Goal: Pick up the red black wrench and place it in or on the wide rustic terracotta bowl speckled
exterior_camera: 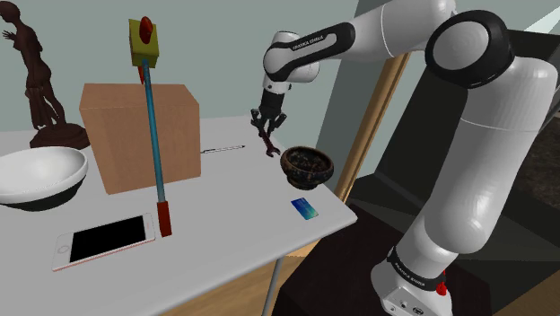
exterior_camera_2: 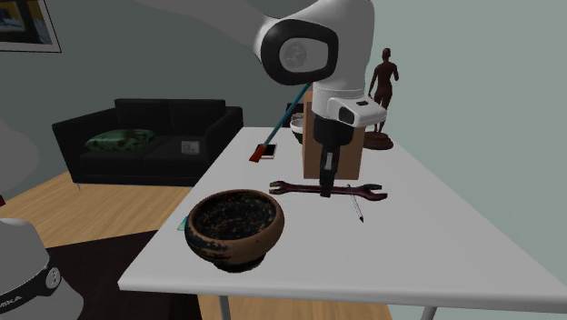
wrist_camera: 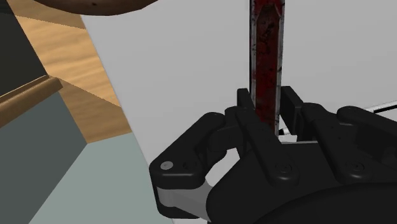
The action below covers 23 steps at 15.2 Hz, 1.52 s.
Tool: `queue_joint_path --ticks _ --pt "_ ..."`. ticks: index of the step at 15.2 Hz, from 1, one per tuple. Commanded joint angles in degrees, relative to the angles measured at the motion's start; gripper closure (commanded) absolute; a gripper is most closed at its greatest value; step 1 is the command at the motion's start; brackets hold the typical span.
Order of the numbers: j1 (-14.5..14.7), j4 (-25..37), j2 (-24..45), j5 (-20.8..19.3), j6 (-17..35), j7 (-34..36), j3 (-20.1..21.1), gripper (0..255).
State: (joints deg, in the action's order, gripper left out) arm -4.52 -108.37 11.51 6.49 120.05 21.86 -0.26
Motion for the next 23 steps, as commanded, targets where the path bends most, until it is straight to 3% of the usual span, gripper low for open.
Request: queue_joint_path --ticks 1,12,23 --pt "0.05 0.77 -0.66 -0.1 -1.43 0.25 0.01 255" --pt "0.0 6.04 -2.82 -0.47 -8.84 1.01 -0.07 255" --pt "-1.33 -21.91 -27.81 -0.91 -6.11 -1.7 -1.41 255"
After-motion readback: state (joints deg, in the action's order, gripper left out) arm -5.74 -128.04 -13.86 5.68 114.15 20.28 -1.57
